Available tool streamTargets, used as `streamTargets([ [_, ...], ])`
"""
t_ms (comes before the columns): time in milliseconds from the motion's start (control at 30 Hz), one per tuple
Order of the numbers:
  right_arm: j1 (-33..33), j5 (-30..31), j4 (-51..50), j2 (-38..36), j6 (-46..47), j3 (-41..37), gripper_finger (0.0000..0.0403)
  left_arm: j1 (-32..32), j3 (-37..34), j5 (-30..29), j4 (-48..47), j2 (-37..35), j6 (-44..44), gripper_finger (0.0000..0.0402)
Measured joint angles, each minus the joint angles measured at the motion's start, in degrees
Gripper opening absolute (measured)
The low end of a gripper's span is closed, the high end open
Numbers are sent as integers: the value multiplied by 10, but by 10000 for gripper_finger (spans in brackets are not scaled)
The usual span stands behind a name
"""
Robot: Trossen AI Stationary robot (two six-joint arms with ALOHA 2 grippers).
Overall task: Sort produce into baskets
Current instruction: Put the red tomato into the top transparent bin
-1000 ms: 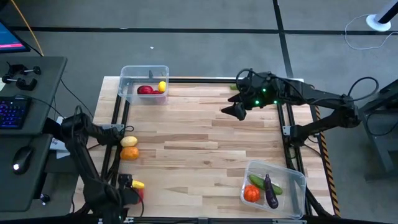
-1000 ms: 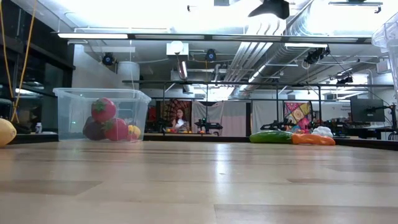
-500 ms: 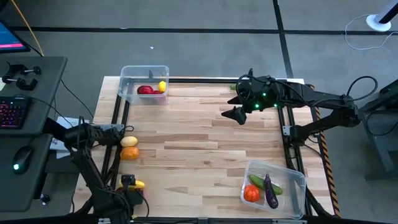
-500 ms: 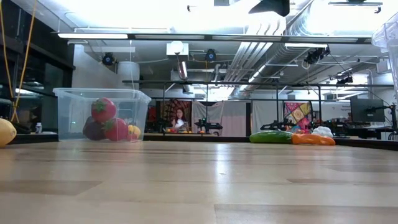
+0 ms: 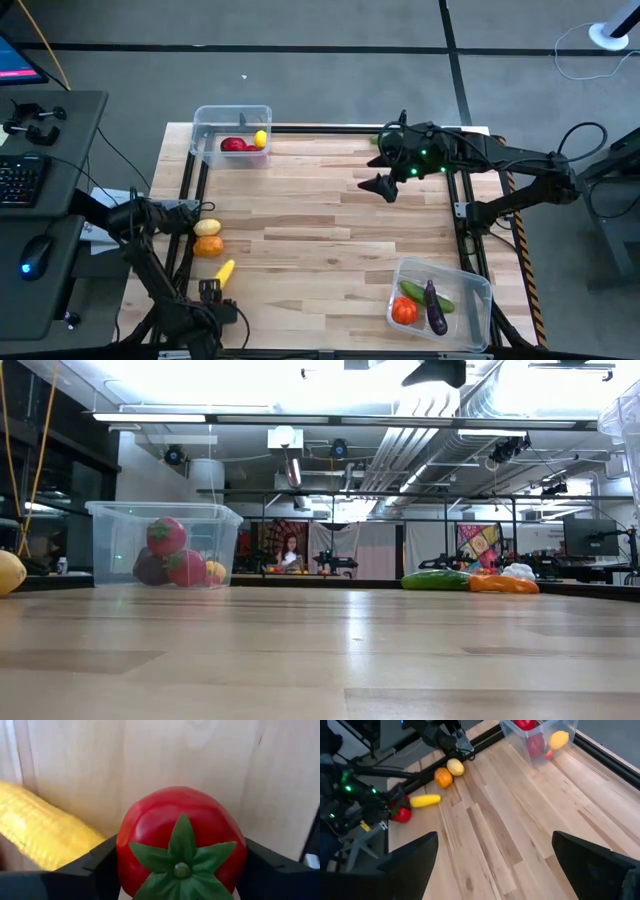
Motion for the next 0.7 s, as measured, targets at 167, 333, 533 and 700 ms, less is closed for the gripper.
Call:
streamTargets([
  [167,0,0,-28,0,-5,0,383,11,29,7,-1,-40,18,267],
  [333,0,0,-44,0,-16,0,383,34,65,-47,-41,-129,62,267],
  [533,0,20,-43,0,-16,0,383,158,108,-290,-193,-249,119,267],
  [700,0,63,-43,0,8,0,383,377,109,-391,-206,-328,265,267],
])
